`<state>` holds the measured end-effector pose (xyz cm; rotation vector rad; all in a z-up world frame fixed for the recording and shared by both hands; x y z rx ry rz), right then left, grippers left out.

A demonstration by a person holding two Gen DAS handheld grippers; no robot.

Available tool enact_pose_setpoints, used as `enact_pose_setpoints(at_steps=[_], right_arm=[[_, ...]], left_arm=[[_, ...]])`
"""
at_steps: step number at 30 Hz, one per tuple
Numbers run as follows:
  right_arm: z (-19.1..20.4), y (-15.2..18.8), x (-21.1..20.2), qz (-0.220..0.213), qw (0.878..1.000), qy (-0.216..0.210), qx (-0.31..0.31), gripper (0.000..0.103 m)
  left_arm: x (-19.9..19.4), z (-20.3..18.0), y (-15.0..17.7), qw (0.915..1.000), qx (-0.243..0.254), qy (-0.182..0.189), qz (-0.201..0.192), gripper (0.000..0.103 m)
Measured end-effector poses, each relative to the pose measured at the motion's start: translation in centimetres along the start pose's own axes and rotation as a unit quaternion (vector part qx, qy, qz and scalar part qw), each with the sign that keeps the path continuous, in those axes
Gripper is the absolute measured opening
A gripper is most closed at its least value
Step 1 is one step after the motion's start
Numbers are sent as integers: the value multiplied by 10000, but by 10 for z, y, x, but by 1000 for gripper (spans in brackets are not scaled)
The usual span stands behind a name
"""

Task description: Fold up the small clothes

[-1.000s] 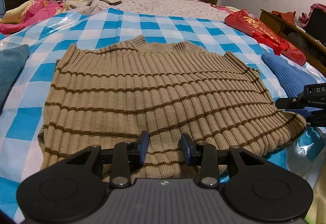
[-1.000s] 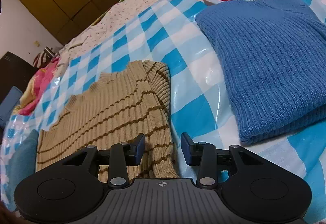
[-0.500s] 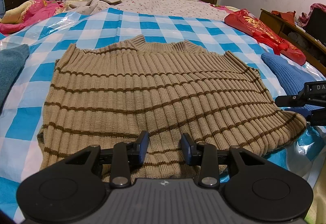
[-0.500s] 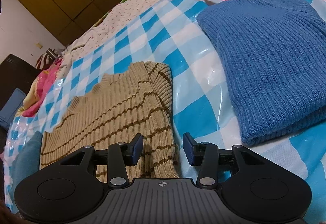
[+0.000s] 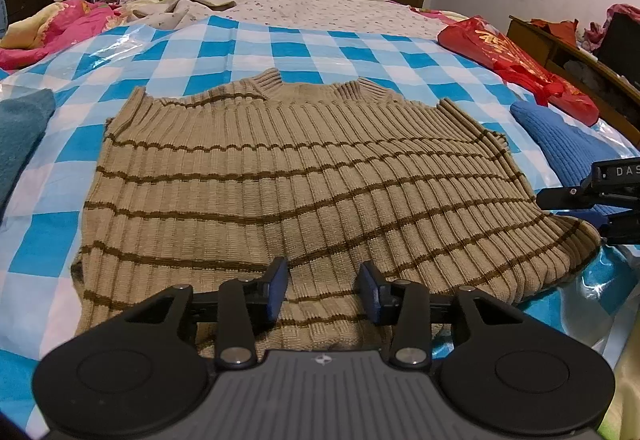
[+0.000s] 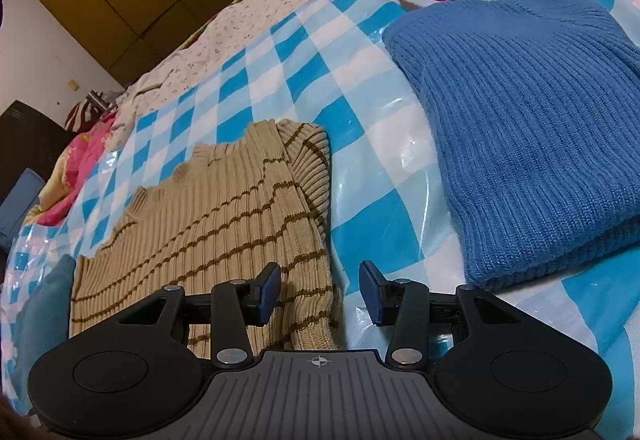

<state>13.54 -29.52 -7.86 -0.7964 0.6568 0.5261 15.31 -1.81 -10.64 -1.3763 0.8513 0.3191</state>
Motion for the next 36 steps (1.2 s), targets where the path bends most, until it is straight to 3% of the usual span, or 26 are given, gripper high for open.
enact_pose_setpoints(at_steps=[36], right_arm=[[2, -1, 5, 119, 9999, -98, 18, 44]], left_arm=[[0, 0, 0, 10000, 6, 4, 7, 51]])
Point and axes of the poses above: each gripper's, at about its wrist camera, not at the fingertips, and x roughly the way its jaws point, z to its left, y to its underside, the point moved 8 cm from there along x, roughly the way its jaws point, and after that the axes turned 8 degrees about x, right-handed, at the moved point
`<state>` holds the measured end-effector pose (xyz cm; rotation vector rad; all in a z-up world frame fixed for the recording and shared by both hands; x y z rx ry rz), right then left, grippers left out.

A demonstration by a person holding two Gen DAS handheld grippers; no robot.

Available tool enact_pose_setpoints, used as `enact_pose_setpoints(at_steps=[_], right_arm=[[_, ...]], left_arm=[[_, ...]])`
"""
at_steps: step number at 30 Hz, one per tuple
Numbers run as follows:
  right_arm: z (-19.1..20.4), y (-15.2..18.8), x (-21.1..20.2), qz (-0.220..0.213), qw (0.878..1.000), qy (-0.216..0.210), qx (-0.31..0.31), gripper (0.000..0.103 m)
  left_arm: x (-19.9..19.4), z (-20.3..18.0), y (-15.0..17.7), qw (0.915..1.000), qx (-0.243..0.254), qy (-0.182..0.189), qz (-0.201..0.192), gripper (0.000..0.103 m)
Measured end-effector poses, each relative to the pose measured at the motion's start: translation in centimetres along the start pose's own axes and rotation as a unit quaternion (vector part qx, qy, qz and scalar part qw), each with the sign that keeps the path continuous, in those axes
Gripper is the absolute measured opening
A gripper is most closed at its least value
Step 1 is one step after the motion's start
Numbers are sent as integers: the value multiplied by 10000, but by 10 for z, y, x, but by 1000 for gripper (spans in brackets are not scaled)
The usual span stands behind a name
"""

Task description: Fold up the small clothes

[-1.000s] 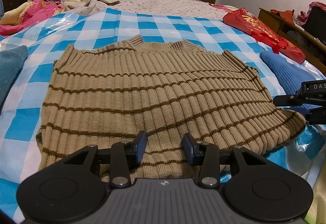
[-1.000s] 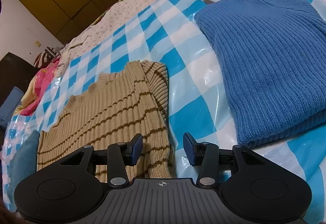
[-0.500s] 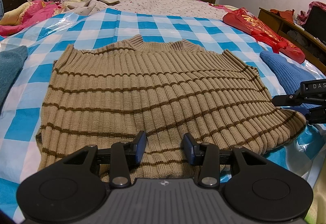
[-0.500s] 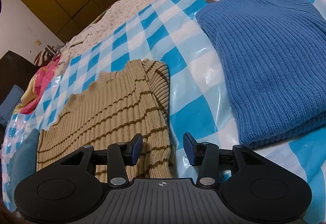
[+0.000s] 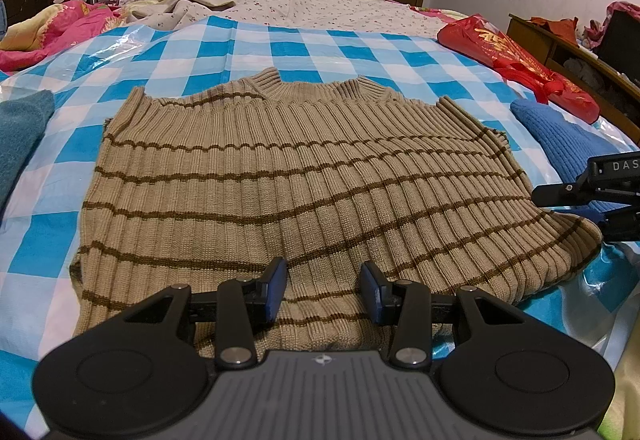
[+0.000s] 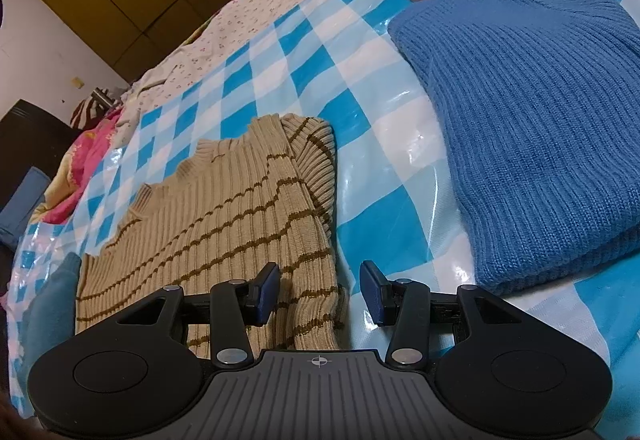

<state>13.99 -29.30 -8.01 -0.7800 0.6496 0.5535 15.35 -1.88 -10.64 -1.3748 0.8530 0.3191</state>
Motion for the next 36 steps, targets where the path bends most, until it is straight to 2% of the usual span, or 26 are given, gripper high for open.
enact_pose_setpoints(at_steps=[11, 16, 36], right_arm=[[-2, -3, 4, 94, 9998, -148, 134, 45], [-1, -1, 6, 123, 9998, -157, 72, 48], [-2, 1, 9, 116, 9998, -161, 51, 48]], left_arm=[[0, 0, 0, 10000, 10, -7, 0, 51], [2, 0, 0, 10000, 53, -18, -3, 52], [2, -1, 0, 10000, 66, -24, -2, 53]])
Point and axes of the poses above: each gripper's, at about its wrist camera, not at the fingertips, and x roughly the way its jaws point, z to its left, y to its underside, the point moved 8 cm from there along x, roughly the way its jaws point, and after that the axes turned 8 degrees about x, right-handed, at the moved point
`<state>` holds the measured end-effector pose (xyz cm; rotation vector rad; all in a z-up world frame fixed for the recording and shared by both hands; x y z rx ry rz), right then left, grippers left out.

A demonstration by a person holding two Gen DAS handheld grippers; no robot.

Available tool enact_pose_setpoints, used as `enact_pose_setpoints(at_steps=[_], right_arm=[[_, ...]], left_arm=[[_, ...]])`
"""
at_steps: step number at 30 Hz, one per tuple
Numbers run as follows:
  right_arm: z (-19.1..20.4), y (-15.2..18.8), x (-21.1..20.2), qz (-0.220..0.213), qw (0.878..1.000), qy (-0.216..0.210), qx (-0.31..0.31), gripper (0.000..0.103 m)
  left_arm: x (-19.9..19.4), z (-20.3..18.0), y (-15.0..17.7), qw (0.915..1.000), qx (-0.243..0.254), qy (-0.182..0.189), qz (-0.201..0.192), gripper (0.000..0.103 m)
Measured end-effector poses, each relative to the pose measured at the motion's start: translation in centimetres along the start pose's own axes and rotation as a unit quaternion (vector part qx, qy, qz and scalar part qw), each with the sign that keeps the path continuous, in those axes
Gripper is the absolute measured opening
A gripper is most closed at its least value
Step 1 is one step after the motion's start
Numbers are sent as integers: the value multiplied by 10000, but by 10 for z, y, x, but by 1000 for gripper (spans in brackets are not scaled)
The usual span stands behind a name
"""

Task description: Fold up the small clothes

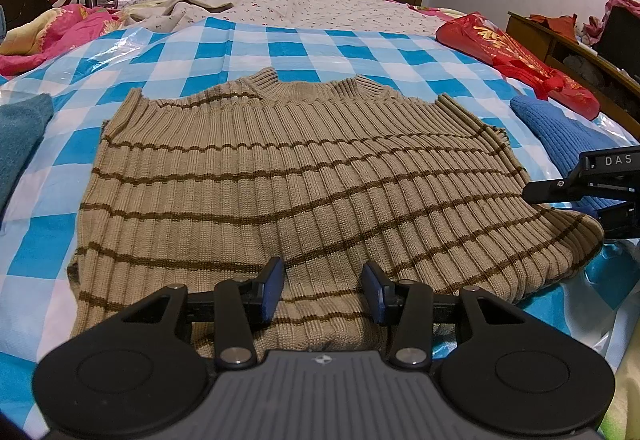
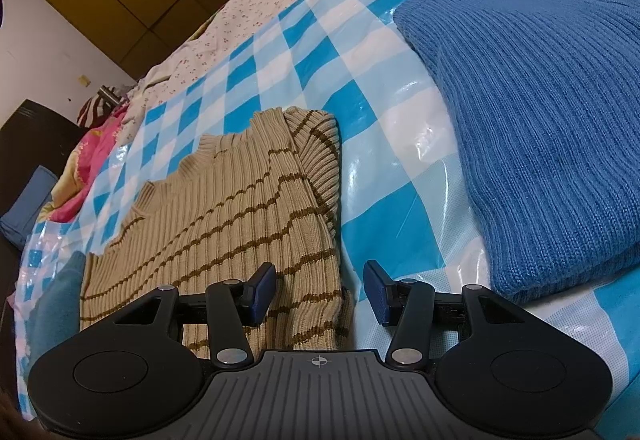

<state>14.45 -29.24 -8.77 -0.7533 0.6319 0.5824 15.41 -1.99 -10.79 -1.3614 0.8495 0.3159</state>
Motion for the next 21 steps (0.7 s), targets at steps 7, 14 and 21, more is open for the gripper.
enact_pose_setpoints(at_steps=[7, 14, 21], right_arm=[[0, 0, 1, 27, 10000, -46, 1, 48], [0, 1, 2, 50, 9999, -98, 7, 48], [-1, 1, 1, 78, 9998, -167, 29, 48]], left_arm=[[0, 0, 0, 10000, 4, -4, -1, 53], [0, -1, 0, 10000, 23, -18, -1, 54], [1, -1, 0, 10000, 67, -52, -10, 54]])
Point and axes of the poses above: each gripper's, at about its wrist camera, not at the fingertips, and x roughly the way its jaws point, z to its left, y to its underside, the point moved 8 cm from there along x, roughly the way its jaws point, and after that the axes turned 8 degrees about x, right-handed, at the moved point
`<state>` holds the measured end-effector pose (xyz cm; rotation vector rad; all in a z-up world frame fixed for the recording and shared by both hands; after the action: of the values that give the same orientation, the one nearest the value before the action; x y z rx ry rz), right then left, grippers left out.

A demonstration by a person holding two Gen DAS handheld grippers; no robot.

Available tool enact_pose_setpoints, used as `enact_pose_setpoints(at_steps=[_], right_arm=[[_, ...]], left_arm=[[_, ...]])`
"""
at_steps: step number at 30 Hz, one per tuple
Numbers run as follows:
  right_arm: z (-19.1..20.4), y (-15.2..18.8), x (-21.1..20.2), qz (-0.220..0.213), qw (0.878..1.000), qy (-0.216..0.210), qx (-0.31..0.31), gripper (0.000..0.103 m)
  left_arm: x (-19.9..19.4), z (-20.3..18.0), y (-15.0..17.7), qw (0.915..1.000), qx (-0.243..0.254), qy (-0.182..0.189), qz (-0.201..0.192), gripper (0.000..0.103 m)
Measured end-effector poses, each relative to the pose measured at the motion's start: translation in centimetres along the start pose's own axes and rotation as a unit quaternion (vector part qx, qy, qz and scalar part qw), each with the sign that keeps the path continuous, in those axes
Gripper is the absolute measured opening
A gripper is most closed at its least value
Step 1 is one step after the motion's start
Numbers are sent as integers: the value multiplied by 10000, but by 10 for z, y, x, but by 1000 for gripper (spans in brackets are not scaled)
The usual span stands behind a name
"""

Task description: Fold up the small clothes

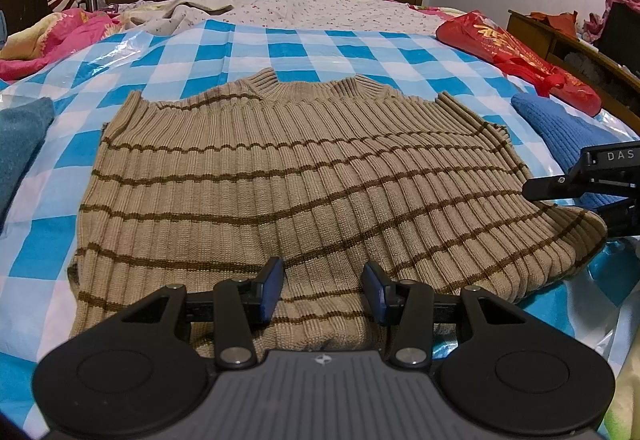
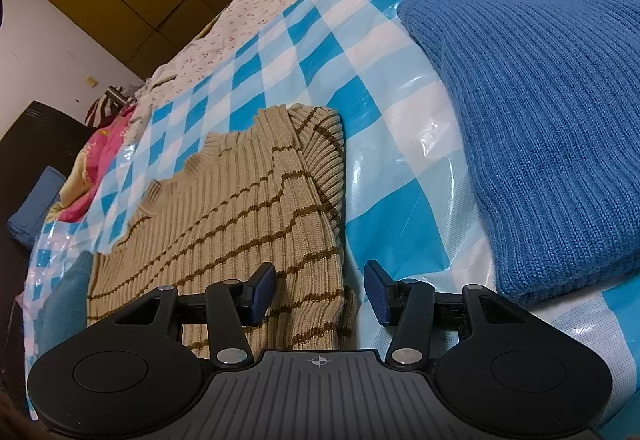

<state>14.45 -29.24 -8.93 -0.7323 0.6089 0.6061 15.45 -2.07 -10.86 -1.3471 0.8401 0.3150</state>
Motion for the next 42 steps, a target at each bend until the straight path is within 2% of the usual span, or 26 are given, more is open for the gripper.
enact_pose_setpoints(at_steps=[13, 20, 42], right_arm=[[2, 3, 1, -37, 9999, 81, -118, 49], [11, 10, 5, -136, 9976, 350, -581, 49], [10, 7, -10, -199, 9983, 360, -411, 49]], left_arm=[[-1, -2, 1, 10000, 29, -14, -1, 55], [-1, -4, 1, 9999, 99, -62, -10, 55], [-14, -1, 9, 9999, 1, 2, 155, 56]])
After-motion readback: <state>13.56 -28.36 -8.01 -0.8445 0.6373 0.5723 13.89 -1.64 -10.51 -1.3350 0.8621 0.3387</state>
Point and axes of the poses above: each gripper's, at about its wrist camera, not at the fingertips, and x roughly the way its jaws point, z to its left, y to its underside, the point moved 8 cm from there along x, roughly the way its jaws point, and after that the axes turned 8 degrees about x, right-handed, at the moved point
